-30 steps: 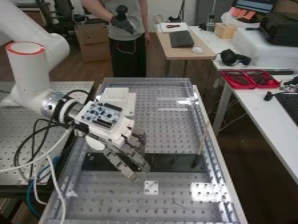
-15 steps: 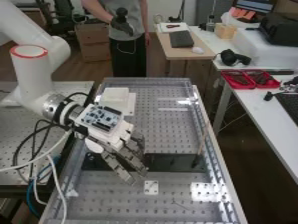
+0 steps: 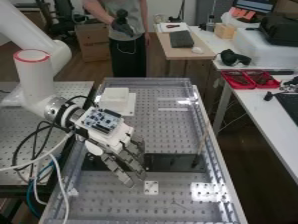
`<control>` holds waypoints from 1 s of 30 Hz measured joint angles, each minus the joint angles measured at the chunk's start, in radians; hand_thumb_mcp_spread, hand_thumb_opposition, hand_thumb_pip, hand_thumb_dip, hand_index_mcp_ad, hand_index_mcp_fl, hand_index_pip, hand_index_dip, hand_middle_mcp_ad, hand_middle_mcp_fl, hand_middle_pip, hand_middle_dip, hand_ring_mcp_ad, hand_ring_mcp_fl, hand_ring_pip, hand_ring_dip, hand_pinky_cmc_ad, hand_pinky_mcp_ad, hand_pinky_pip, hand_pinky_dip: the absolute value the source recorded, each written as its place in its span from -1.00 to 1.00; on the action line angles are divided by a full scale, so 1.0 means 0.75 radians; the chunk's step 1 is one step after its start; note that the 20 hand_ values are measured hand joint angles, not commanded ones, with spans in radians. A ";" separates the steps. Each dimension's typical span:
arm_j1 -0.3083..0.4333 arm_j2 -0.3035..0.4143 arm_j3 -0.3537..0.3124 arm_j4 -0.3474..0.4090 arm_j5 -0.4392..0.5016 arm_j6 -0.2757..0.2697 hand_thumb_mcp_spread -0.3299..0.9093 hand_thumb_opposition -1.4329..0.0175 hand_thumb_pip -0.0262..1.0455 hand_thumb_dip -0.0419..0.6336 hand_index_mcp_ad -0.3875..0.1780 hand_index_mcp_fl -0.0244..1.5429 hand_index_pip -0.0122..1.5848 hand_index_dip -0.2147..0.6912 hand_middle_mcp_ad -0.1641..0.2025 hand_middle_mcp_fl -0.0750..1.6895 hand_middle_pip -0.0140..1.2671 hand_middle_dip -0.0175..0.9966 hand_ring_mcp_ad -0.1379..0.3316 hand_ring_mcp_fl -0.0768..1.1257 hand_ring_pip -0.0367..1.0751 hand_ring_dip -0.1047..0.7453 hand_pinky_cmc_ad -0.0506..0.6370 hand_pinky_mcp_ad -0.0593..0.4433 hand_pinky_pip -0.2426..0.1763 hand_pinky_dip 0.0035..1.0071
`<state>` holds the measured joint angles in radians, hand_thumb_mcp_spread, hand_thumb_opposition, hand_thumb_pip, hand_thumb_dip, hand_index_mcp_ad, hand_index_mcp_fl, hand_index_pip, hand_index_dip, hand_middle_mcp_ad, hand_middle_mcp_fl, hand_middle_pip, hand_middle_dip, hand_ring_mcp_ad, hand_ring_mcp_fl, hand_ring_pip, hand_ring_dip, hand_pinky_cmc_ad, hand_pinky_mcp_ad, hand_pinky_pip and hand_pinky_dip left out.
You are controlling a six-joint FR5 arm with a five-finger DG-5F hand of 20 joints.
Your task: Grab the bearing and place it in the white container
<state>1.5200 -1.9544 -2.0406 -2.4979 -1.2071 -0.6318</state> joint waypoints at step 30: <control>0.062 -0.042 -0.013 0.110 0.132 -0.067 0.28 -0.15 0.50 0.09 -0.05 -0.84 0.85 -0.31 0.21 -0.74 0.60 0.38 0.07 -0.88 0.22 0.19 0.27 0.41 -0.42 -0.32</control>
<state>1.5664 -1.9859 -2.0505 -2.4155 -1.1084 -0.6818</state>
